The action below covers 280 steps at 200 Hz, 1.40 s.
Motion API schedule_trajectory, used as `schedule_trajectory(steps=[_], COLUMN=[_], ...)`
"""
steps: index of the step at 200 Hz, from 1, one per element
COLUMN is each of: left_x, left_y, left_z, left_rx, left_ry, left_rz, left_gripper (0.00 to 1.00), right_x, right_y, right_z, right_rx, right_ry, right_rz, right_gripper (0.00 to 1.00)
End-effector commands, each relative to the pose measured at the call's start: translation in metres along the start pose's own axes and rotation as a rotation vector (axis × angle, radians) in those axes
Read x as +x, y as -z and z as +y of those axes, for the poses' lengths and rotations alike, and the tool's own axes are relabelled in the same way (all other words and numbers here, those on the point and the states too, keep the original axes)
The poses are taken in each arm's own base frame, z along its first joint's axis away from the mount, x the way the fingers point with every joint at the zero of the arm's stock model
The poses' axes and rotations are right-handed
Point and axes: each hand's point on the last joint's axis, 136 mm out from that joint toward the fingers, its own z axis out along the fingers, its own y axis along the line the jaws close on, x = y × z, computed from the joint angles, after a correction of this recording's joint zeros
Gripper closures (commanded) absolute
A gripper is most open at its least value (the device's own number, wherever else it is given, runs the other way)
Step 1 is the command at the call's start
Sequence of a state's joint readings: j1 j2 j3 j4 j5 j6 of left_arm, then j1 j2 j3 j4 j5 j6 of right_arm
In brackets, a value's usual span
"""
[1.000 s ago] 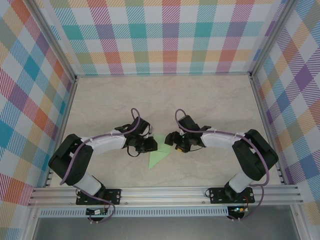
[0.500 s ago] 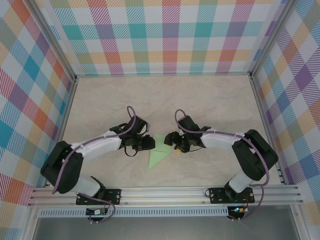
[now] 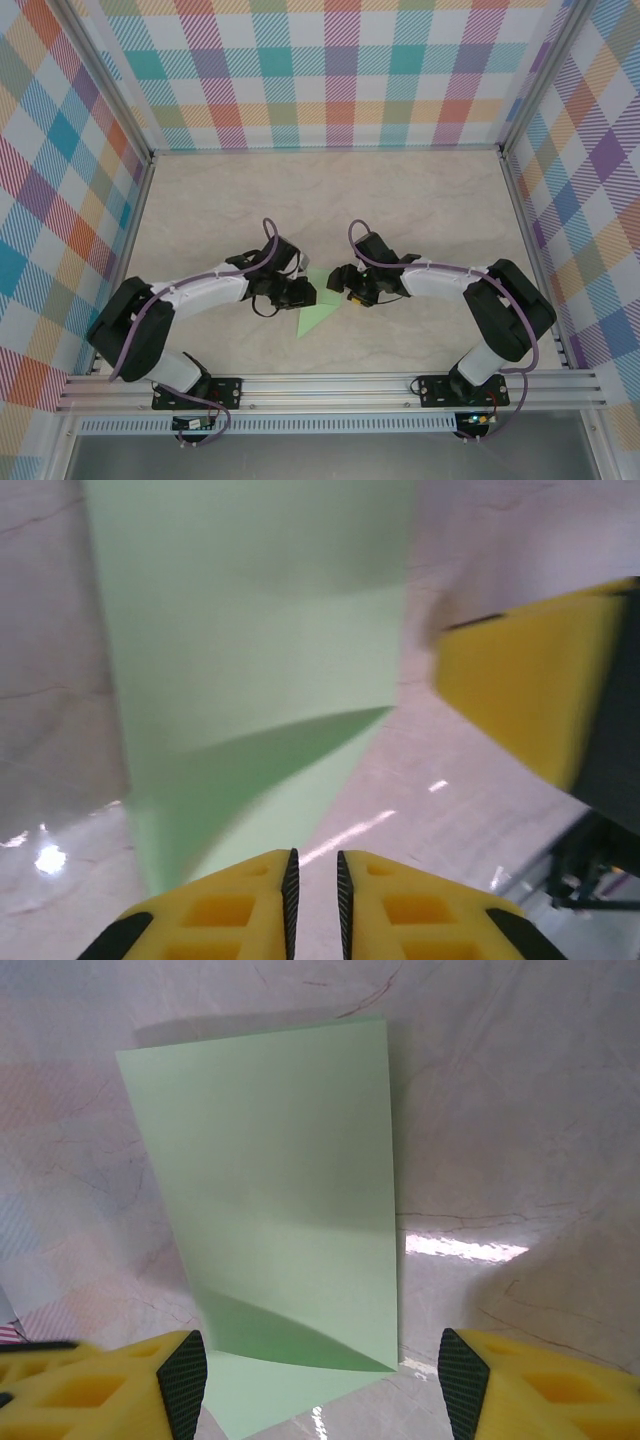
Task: Fold a paper plane with a square sheet of paper (pick it up from the middle)
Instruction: Fourth fold the wing at the center of the table.
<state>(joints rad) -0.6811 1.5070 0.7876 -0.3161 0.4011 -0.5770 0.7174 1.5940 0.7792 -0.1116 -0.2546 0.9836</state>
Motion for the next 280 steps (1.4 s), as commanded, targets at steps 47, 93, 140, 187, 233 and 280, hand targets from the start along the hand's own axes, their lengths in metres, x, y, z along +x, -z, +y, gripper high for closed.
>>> schedule_trajectory(steps=[47, 93, 140, 187, 233, 280], left_x=[-0.004, 0.003, 0.008, 0.010, 0.008, 0.005], left_y=[-0.024, -0.030, -0.032, -0.032, -0.032, -0.027], left_z=[0.051, 0.061, 0.066, 0.067, 0.064, 0.062], left_rx=[-0.216, -0.237, -0.240, -0.243, -0.233, -0.237], left_ry=[0.058, 0.060, 0.066, 0.066, 0.064, 0.058], left_rz=[-0.014, 0.008, 0.016, 0.021, 0.016, 0.000], left_gripper=[0.85, 0.87, 0.87, 0.87, 0.87, 0.87], right_x=[0.014, 0.016, 0.015, 0.006, -0.001, 0.000], right_y=[-0.010, -0.017, -0.023, -0.021, -0.010, -0.006], right_z=[0.003, -0.003, 0.004, 0.021, 0.025, 0.024], right_rx=[-0.020, -0.002, -0.039, -0.098, -0.096, -0.097], right_ry=[-0.021, -0.070, -0.086, -0.088, -0.077, -0.078], right_rz=[0.039, 0.048, 0.049, 0.022, -0.026, -0.036], right_gripper=[0.35, 0.35, 0.36, 0.48, 0.49, 0.47])
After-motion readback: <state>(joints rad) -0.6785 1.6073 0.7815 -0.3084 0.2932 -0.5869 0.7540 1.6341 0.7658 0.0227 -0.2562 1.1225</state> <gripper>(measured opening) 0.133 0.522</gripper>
